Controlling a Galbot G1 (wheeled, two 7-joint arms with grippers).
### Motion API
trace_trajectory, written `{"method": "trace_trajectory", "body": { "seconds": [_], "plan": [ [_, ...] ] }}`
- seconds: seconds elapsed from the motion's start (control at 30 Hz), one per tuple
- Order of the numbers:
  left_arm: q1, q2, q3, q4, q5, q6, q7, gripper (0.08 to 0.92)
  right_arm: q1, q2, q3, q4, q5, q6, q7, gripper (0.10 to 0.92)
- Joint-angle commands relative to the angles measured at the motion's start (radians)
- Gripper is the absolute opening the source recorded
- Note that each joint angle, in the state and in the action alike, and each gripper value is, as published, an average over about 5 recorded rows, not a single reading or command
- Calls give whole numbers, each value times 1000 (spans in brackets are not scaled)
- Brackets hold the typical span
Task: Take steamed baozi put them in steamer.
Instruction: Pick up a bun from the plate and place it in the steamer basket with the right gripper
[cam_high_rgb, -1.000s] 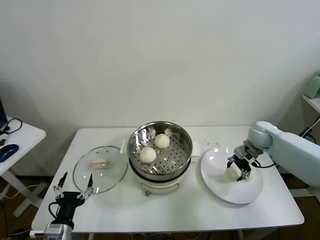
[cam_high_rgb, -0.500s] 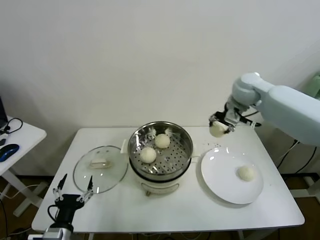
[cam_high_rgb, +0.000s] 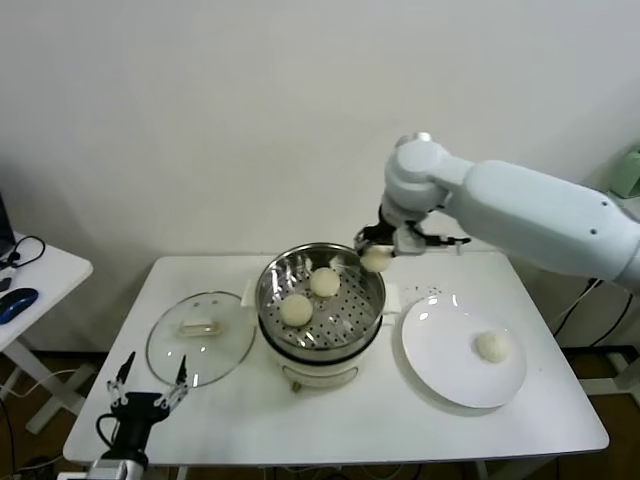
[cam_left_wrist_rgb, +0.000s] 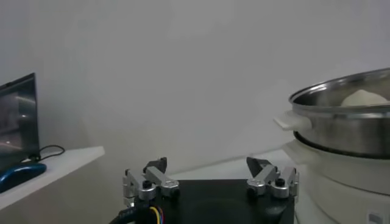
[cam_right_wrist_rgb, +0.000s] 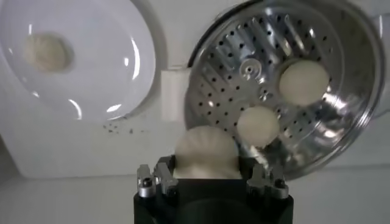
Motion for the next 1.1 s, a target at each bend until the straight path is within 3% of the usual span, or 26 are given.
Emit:
{"method": "trace_trajectory", "body": {
  "seconds": [0.03, 0.37, 1.1],
  "plan": [
    [1, 6, 2, 5, -1, 4, -3, 823, -70, 199, -30, -48, -33, 47, 9, 679],
    [-5, 13, 2, 3, -3, 11, -4, 823, -123, 264, -53, -101, -30, 62, 10, 679],
    [-3, 9, 6, 14, -4, 20, -6, 823, -141, 205, -77, -47, 3, 64, -4, 679]
  ]
}}
